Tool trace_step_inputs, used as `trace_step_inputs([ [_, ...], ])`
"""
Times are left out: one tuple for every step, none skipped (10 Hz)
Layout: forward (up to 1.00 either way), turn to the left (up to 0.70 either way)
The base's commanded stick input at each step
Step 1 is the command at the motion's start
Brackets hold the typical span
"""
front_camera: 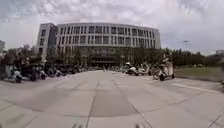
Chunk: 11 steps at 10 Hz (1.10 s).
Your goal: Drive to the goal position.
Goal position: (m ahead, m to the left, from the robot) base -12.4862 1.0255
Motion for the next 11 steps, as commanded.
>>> trace_step_inputs([
  [0.69,0.0],
  [0.69,0.0],
  [0.7,0.0],
  [0.7,0.0],
  [0.7,0.0],
  [0.7,0.0],
  [0.7,0.0],
  [0.7,0.0],
  [0.7,0.0],
  [0.7,0.0],
  [0.7,0.0],
])
